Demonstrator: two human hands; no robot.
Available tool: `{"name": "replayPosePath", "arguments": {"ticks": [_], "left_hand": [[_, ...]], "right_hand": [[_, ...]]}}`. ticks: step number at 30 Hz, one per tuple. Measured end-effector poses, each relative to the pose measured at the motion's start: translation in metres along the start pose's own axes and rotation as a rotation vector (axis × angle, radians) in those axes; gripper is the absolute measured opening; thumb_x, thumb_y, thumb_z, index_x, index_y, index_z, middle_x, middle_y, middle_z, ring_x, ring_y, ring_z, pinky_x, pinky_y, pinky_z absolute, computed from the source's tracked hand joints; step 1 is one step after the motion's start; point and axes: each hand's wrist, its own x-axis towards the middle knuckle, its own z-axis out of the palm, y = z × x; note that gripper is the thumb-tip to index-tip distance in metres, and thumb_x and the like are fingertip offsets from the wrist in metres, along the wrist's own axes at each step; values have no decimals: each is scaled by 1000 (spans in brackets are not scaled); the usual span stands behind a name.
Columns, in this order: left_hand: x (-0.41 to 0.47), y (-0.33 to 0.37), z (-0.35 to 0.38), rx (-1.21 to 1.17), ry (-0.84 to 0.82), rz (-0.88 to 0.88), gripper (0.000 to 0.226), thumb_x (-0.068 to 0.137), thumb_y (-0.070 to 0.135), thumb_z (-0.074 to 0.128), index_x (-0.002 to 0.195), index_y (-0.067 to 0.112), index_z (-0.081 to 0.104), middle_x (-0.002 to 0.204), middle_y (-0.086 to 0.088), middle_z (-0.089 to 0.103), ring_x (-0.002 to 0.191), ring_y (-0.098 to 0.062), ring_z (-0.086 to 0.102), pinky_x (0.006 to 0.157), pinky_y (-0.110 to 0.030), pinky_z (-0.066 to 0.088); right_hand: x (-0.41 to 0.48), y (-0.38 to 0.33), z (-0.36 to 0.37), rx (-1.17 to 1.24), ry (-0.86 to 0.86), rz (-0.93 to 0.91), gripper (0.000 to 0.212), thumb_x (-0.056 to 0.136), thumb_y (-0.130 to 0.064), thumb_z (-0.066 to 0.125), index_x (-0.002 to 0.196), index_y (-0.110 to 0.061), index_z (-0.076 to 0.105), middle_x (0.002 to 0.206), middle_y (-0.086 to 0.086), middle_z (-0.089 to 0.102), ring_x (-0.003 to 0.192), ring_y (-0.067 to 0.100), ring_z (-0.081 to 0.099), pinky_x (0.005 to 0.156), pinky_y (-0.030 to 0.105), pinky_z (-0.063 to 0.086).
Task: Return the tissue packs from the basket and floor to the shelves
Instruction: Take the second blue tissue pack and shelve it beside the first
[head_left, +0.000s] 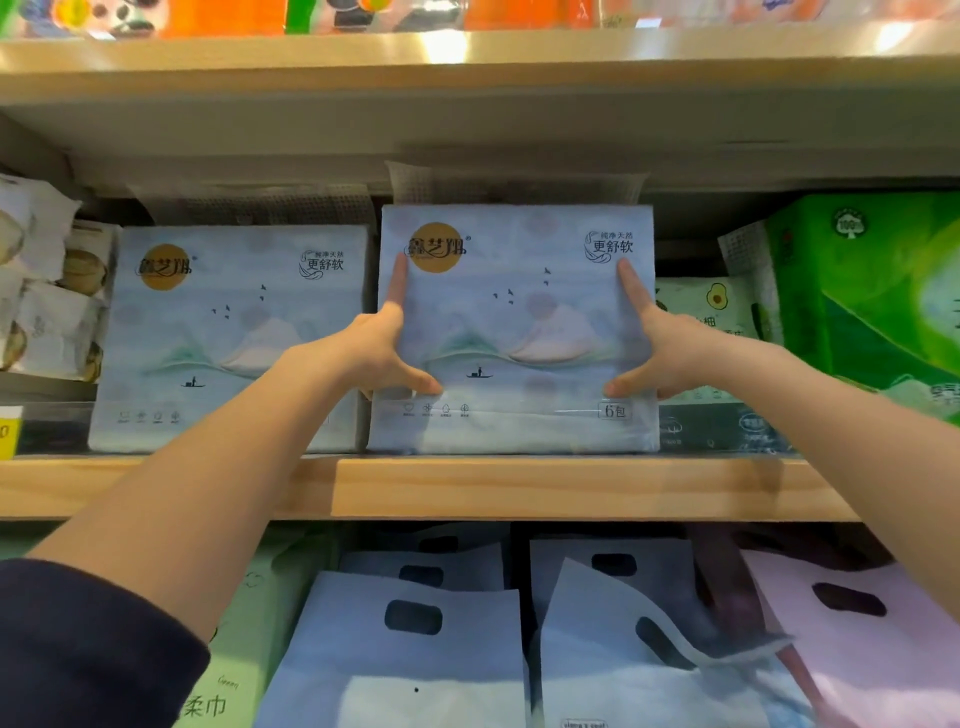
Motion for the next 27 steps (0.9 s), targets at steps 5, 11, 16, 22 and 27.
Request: {"name": "replayPosePath", "arguments": {"ticks": [5, 11, 16, 22, 27], "left_hand": [[6, -1, 0, 34, -18, -2, 131, 70, 36, 77, 134, 35, -38, 134, -18, 47, 101, -30, 56, 82, -36, 49], [6, 0, 0, 27, -14, -3, 132, 69, 34, 78, 134, 34, -37, 138, -16, 44, 111, -34, 55, 86, -36, 49], [4, 0, -1, 32, -20, -1, 133, 69, 35, 79, 134, 36, -37, 134, -17, 48, 100, -32, 59, 84, -39, 53], [-1, 4, -4, 25, -30, -9, 130, 70, 34, 78, 135, 35, -35, 137, -16, 44, 91, -26, 54, 69, -32, 51], [-4, 3, -6, 51, -35, -32, 122, 75, 33, 72, 134, 40, -35, 127, -15, 50, 84, -28, 62, 77, -41, 55]], "right_hand": [[8, 0, 1, -1, -4, 7, 126, 72, -27, 77, 130, -50, -32, 146, 21, 30, 78, 31, 66, 73, 39, 57], [8, 1, 1, -5, 4, 3, 126, 71, -26, 77, 130, -50, -31, 148, 21, 27, 78, 31, 65, 73, 40, 57], [7, -1, 1, 4, -6, 5, 126, 71, -25, 77, 130, -50, -32, 146, 21, 30, 79, 31, 64, 71, 39, 57], [3, -3, -4, 66, -27, 25, 126, 70, -23, 79, 132, -52, -27, 145, 20, 30, 76, 31, 66, 72, 40, 58], [-3, -6, -10, 61, -24, 43, 123, 70, -24, 78, 135, -49, -23, 141, 20, 36, 69, 29, 66, 61, 33, 54]]}}
